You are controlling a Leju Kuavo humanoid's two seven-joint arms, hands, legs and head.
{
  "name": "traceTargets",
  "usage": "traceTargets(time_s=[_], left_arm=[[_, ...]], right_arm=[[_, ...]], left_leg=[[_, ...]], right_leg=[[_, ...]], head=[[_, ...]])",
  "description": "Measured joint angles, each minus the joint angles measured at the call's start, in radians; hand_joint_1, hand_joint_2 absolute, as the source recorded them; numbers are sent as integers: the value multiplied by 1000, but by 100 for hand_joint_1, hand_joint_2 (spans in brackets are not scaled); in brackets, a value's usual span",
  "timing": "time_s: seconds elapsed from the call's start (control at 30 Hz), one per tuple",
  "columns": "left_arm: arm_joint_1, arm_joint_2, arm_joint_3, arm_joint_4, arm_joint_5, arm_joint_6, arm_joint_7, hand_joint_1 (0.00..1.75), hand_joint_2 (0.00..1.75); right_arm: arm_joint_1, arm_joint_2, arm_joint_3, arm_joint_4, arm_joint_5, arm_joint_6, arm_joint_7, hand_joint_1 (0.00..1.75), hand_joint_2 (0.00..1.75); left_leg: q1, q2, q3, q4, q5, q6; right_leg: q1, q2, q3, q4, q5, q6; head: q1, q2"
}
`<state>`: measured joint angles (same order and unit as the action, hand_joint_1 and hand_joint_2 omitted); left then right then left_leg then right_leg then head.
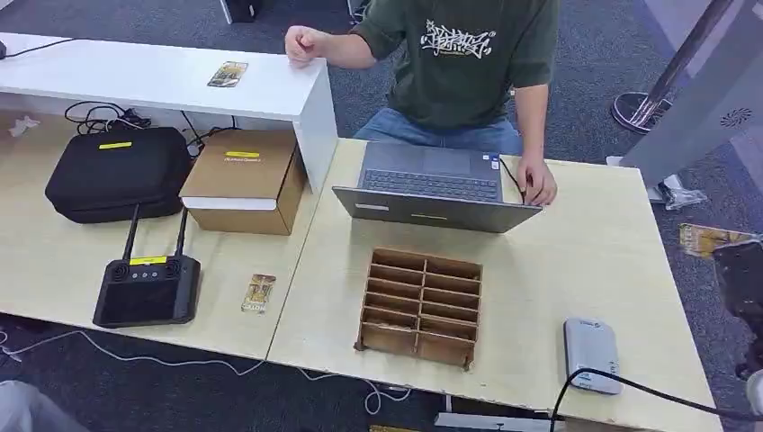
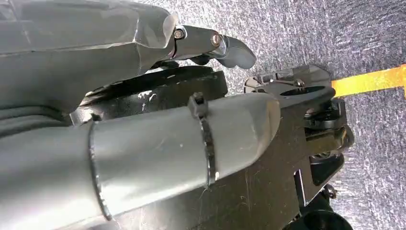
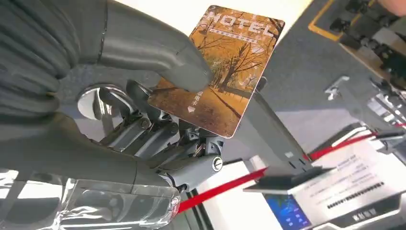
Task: Pass the card to the sensor for recognition and then transmit it.
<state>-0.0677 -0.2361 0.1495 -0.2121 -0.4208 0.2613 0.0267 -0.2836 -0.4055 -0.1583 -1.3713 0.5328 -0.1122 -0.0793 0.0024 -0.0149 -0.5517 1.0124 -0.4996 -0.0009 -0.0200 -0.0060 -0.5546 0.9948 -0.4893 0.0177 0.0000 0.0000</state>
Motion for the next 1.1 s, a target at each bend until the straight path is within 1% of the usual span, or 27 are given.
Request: traceTargets(time_s=[0.1, 0.23, 0.37, 0.47, 0.83, 1.1], left_arm=[[1, 0, 3, 0, 5, 0, -2, 0, 0], [1, 0, 7, 0, 6, 1, -5, 0, 0], [2, 0, 18, 0, 9, 2, -10, 0, 0], [4, 1, 21, 0, 18, 2, -17, 0, 0], [13, -2, 37, 0, 32, 8, -40, 0, 0], [14, -5, 46, 0, 39, 9, -50, 0, 0]], right_arm=[[42, 10, -20, -41, 13, 34, 26, 175, 175], [115, 21, -47, -112, 22, 60, 43, 175, 175], [187, 27, -74, -183, 13, 84, 45, 175, 175], [218, 34, -87, -211, 7, 100, 47, 175, 175], [305, 52, -92, -264, -20, 154, 80, 175, 175], [375, 93, -81, -309, -32, 166, 101, 175, 175]], left_leg=[[0, 0, 0, 0, 0, 0], [0, 0, 0, 0, 0, 0], [0, 0, 0, 0, 0, 1], [0, 0, 0, 0, -1, 1], [0, 0, 0, 0, 0, 1], [0, 0, 0, 0, -1, 1]], right_leg=[[0, -1, 0, 0, 0, 0], [0, -1, 0, 0, 0, 0], [0, 0, 0, 0, 0, 0], [0, 0, 0, 0, 0, 0], [0, 0, 0, 0, 0, 0], [0, 0, 0, 0, 0, 0]], head=[[0, 0], [0, 0], [0, 0], [0, 0], [0, 0], [0, 0]])
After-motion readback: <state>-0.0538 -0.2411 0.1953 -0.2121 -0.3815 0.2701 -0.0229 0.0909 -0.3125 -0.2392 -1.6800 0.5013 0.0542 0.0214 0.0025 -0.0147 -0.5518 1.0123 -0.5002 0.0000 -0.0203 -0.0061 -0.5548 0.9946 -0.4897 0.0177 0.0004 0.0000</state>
